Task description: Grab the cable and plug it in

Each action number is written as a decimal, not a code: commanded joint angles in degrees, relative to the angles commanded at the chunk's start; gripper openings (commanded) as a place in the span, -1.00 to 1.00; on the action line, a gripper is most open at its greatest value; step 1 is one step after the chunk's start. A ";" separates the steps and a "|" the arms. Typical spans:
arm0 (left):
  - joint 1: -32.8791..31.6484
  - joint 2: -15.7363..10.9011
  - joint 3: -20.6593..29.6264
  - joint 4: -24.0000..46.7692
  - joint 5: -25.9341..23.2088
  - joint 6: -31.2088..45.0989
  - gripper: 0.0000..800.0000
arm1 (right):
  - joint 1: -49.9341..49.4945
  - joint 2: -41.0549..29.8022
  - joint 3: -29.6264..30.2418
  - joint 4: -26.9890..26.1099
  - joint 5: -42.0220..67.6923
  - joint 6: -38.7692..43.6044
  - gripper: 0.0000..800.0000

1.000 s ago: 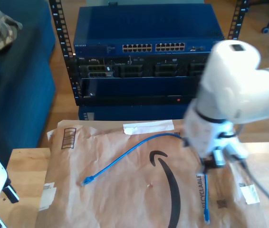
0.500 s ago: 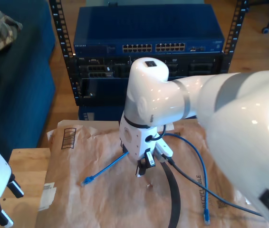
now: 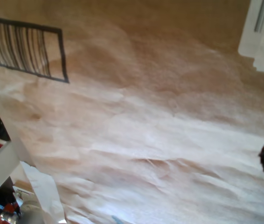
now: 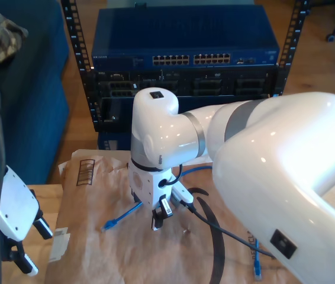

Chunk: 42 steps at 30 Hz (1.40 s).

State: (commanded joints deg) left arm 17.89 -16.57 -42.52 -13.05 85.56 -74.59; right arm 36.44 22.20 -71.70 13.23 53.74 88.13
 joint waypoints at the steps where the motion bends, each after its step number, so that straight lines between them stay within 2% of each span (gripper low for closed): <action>1: -0.09 0.00 0.00 0.00 -0.09 0.00 1.00 | 0.00 0.09 -0.09 -0.09 0.00 0.00 0.96; 4: 0.00 0.00 0.00 0.00 -0.18 0.00 1.00 | 0.00 0.09 -0.26 -0.18 -0.09 0.00 0.85; 9: 0.00 0.00 0.00 0.00 -0.18 0.09 1.00 | 0.00 0.70 -0.35 -0.09 -0.44 -0.09 0.55; 11: 0.09 0.00 0.00 0.00 -0.18 0.09 1.00 | 0.00 0.97 -0.44 0.00 -0.44 -0.09 0.26; 14: 0.00 0.00 0.00 0.00 -0.18 0.09 1.00 | 0.00 1.23 -0.88 0.00 -0.44 0.00 0.06; 19: 0.00 0.00 -0.09 0.00 -0.18 0.09 1.00 | -0.09 1.23 -1.14 0.09 -0.70 0.44 -0.69; 20: 0.00 0.00 -0.18 0.00 -0.18 0.09 1.00 | -0.09 1.14 -1.14 0.00 -0.70 0.44 -0.89; 23: -0.09 0.00 -1.41 -0.18 -0.09 0.09 1.00 | -0.26 0.97 -1.14 -0.18 -0.62 0.88 -0.94; 28: -2.81 0.00 -5.54 -5.54 0.62 0.09 1.00 | -2.64 -2.29 -0.18 0.53 0.26 2.11 -0.95; 36: -10.02 1.49 -16.26 -16.18 1.67 -3.96 1.00 | -10.46 -21.54 15.56 2.37 2.11 2.11 -0.95; 40: -11.96 5.89 -21.80 -21.45 1.67 -4.40 1.00 | -14.59 -31.21 21.80 3.87 2.81 2.11 -0.95; 42: -14.33 6.24 -23.47 -23.65 1.67 -5.54 1.00 | -17.23 -35.60 23.74 4.57 4.92 2.64 -0.95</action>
State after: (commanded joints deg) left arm 3.56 -10.33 -65.99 -36.70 87.23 -80.13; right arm 19.21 -13.41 -47.97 17.80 58.66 90.77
